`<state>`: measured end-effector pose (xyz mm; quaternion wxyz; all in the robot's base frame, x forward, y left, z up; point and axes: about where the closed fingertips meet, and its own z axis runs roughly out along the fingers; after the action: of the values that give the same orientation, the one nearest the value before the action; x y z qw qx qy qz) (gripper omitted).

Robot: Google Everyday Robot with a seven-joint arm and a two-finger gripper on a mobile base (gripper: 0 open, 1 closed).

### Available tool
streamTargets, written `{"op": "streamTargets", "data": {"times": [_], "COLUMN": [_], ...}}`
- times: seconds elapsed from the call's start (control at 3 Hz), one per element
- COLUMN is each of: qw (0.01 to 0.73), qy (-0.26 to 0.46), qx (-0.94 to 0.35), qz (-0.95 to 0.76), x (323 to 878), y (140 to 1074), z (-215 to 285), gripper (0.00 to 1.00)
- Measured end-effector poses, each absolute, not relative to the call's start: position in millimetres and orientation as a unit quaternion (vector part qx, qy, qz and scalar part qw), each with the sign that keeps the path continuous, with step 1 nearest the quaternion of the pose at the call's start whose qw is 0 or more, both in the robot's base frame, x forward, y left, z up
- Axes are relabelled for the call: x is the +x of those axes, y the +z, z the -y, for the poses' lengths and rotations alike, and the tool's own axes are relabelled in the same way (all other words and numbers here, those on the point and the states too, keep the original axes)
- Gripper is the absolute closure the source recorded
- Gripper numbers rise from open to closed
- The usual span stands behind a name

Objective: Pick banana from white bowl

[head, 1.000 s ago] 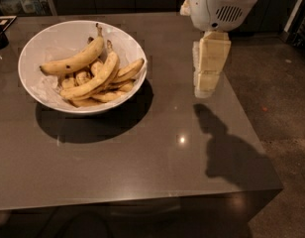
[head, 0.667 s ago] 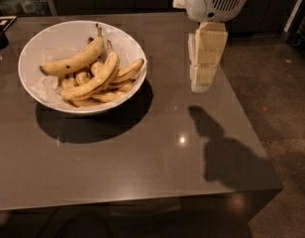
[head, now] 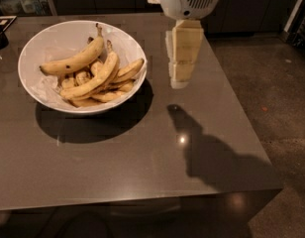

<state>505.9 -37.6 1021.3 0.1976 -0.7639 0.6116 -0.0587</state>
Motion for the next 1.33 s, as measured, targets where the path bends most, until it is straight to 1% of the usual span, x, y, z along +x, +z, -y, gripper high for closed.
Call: {"op": "streamTargets", "data": {"times": [0.33, 0.67, 1.0, 1.33], "qw": [0.192, 0.195, 0.197, 0.206], "qy": [-0.07, -0.067, -0.07, -0.067], "qx": [-0.805, -0.84, -0.843, -0.852], "qz": [-0.556, -0.502, -0.495, -0.476], "x": [511, 509, 508, 519], "y": [1016, 1013, 1014, 1009], "z": [1, -24, -25, -51], "gripper": [0.0, 0.0, 0.0, 0.0]}}
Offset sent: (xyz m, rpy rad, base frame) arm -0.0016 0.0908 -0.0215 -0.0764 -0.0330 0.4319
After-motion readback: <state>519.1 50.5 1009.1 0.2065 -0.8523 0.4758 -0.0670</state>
